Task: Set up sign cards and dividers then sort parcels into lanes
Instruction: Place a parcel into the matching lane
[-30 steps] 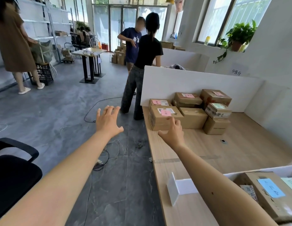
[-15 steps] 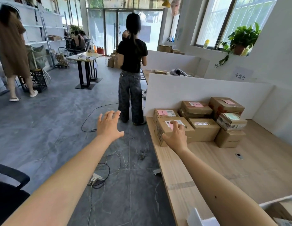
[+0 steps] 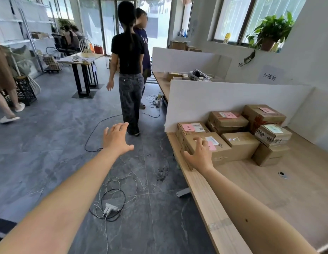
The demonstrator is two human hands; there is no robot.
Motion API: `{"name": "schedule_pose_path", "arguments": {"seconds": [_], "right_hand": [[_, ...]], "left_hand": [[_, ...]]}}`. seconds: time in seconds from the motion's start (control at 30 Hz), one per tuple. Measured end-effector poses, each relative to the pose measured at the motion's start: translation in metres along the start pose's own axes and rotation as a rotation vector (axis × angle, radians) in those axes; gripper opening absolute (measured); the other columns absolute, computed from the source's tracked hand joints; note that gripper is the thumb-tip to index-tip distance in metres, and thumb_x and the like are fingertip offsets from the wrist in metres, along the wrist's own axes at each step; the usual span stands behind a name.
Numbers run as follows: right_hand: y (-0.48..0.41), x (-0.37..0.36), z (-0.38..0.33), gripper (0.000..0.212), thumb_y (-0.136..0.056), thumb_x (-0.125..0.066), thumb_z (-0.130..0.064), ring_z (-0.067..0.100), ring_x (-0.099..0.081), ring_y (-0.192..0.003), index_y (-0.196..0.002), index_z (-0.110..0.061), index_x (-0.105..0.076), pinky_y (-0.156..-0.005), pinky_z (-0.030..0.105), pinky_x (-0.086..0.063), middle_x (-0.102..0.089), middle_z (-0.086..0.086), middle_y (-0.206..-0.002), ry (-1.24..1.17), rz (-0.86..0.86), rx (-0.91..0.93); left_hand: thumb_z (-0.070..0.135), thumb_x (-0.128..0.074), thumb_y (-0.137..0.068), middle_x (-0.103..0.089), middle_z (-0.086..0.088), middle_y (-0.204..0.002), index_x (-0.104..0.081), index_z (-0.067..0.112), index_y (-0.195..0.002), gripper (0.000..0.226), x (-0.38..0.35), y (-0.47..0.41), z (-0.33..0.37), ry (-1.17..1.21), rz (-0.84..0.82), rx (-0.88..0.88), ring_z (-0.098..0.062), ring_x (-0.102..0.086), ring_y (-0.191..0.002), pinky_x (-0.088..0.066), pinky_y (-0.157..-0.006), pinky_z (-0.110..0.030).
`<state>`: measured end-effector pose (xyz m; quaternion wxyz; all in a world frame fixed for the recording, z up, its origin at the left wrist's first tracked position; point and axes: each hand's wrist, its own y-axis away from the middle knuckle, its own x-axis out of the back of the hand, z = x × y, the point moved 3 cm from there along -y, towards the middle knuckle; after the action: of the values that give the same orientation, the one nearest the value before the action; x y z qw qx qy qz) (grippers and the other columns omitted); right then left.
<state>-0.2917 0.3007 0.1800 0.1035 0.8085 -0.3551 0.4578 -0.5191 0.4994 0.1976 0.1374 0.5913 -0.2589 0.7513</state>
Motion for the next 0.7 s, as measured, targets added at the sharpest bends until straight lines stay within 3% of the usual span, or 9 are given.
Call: {"name": "schedule_pose_path", "arguments": {"seconds": [0.43,0.7], "right_hand": [[-0.07,-0.016,0.038,0.062,-0.085,-0.063,-0.034,0.033,-0.041,-0.124,-0.138,-0.018,-0.035,-0.099,0.045,-0.04,-0.038,0.015,-0.137,0.021,0.026,-0.164],[-0.136,-0.03,0.067,0.067,-0.082,-0.064,-0.036,0.031,-0.038,-0.129,-0.14,-0.02,-0.033,-0.106,0.05,-0.038,-0.035,0.013,-0.14,-0.024,0.001,-0.216]], "left_hand": [[0.049,-0.071,-0.073,-0.024,0.002,-0.154,-0.018,0.026,-0.148,0.096,-0.057,-0.082,0.046,0.077,-0.147,-0.17,-0.019,-0.027,-0.139,-0.019,-0.115,-0.042],[0.047,-0.072,-0.073,-0.024,0.003,-0.154,-0.016,0.026,-0.149,0.096,-0.083,-0.168,0.097,0.091,-0.181,-0.276,-0.017,-0.024,-0.141,-0.017,-0.116,-0.042]]}}
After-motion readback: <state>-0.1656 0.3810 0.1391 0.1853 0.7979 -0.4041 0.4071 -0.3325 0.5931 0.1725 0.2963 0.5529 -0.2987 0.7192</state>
